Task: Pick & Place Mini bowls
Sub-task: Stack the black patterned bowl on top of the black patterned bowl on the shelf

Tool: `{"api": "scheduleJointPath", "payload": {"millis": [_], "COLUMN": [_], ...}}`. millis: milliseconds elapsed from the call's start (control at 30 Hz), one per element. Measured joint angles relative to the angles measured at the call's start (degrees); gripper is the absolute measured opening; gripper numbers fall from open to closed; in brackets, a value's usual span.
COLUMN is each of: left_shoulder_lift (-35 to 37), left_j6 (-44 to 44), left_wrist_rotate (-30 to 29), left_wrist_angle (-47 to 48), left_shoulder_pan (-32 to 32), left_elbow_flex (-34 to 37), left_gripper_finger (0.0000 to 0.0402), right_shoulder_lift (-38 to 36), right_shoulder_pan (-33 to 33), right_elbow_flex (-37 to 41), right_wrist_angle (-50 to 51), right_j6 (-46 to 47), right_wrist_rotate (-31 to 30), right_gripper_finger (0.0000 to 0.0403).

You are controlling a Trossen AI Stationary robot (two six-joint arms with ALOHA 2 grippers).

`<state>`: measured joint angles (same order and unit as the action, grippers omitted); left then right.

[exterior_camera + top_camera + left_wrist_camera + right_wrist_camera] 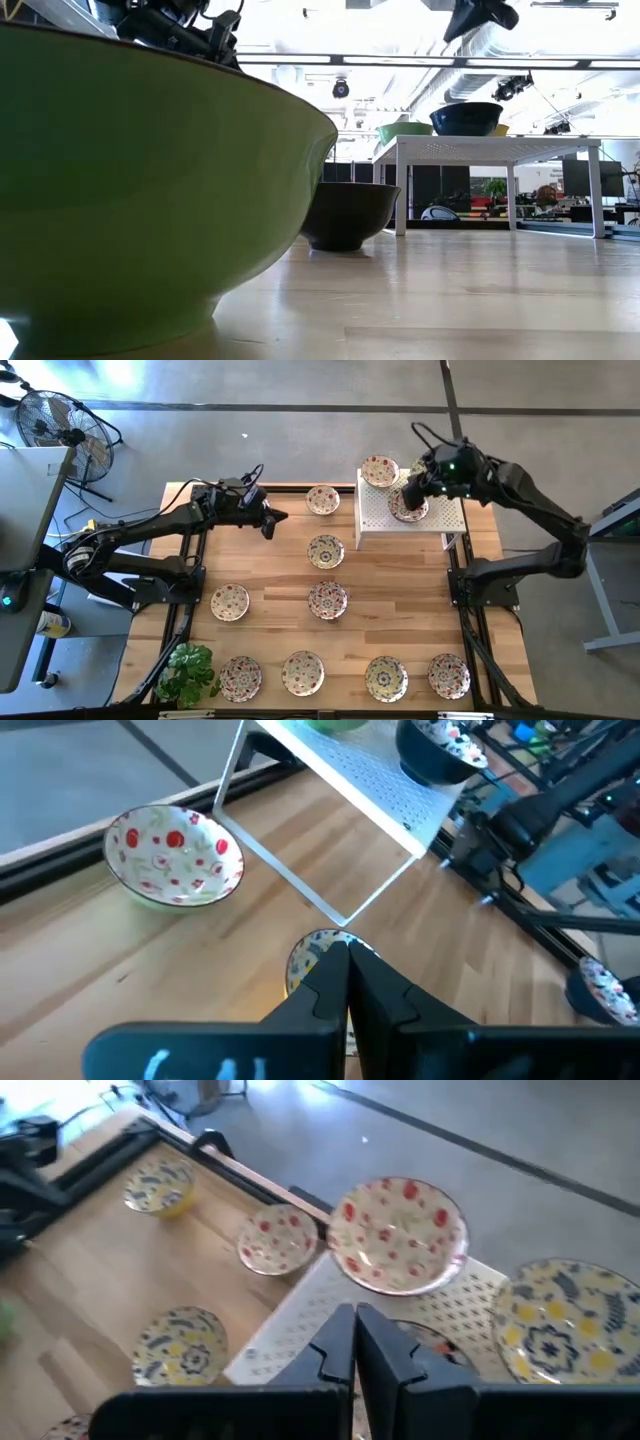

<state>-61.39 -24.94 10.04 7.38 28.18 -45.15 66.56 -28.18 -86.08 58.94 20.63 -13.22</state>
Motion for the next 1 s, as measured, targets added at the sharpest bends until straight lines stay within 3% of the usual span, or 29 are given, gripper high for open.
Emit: {"api": "scheduleJointPath", "payload": {"millis": [433, 733, 1000], "left_shoulder_lift": [0.0, 0.0, 0.04], "left_j6": [5.38, 8.67, 11.26], "left_wrist_rotate": [3.8, 8.01, 12.54], "left_wrist_angle": [0.53, -0.28, 2.35], "left_shoulder_pan": [-0.07, -0.09, -0.07], "left_elbow_flex": [0.0, 0.0, 0.0], "left_gripper_finger": [0.0001, 0.0001, 0.0001], "right_shoulder_lift": [2.53, 13.18, 27.09], "right_shoulder_pan": [21.9, 37.37, 41.29], "right_elbow_flex": [0.0, -0.02, 0.0], "right_wrist_angle": [-2.84, -1.91, -3.15], "right_j6": [4.74, 1.89, -6.81], "right_wrist_rotate": [1.51, 2.19, 1.71], "right_gripper_finger": [0.0018, 0.0114, 0.0199]}}
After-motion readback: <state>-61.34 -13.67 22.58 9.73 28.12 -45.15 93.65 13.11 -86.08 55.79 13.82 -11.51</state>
